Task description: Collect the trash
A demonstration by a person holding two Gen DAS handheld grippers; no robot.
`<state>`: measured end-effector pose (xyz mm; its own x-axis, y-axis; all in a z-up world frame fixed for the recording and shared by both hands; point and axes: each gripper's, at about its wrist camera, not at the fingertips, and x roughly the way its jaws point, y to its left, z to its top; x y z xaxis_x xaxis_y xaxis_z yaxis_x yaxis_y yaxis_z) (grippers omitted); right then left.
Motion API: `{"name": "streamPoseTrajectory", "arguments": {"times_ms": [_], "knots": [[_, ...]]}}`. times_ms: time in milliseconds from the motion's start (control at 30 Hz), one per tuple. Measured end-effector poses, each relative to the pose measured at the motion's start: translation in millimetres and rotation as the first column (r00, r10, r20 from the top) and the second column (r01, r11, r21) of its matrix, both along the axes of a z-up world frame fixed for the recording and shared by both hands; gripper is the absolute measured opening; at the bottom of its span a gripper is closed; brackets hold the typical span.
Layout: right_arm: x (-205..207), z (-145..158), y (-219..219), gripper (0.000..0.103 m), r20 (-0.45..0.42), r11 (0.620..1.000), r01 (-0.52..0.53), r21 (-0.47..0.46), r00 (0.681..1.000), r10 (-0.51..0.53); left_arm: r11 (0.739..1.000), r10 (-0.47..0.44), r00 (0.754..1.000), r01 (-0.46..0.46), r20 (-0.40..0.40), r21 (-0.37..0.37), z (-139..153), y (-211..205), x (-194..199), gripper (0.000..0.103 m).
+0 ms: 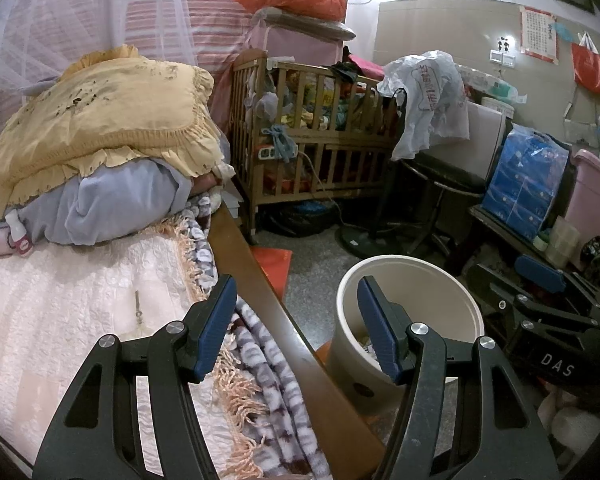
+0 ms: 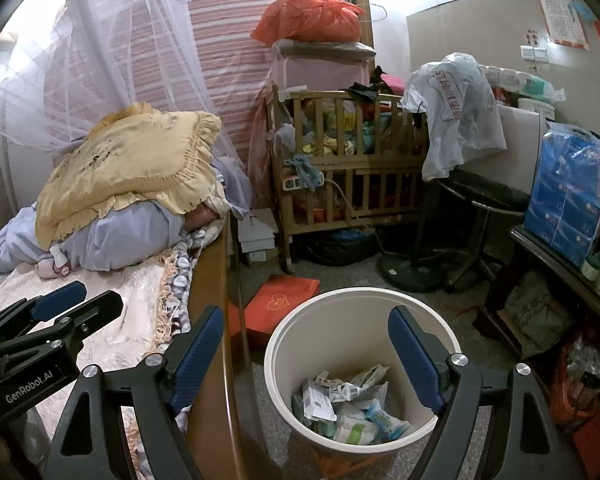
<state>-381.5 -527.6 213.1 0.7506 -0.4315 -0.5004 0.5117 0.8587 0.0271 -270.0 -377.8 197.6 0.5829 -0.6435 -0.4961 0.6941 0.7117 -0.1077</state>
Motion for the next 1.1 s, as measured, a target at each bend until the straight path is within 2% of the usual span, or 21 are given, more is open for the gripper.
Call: {"name": "streamPoseTrajectory", "arguments": {"times_ms": [1100], "knots": [[0,-7,-8,0.083,-0.019,1.000,-0.003,0.013,1.000,0.003,1.000,-0.002,1.000,0.002,-0.016,0.008,-11,-5,-3,0.062]]}}
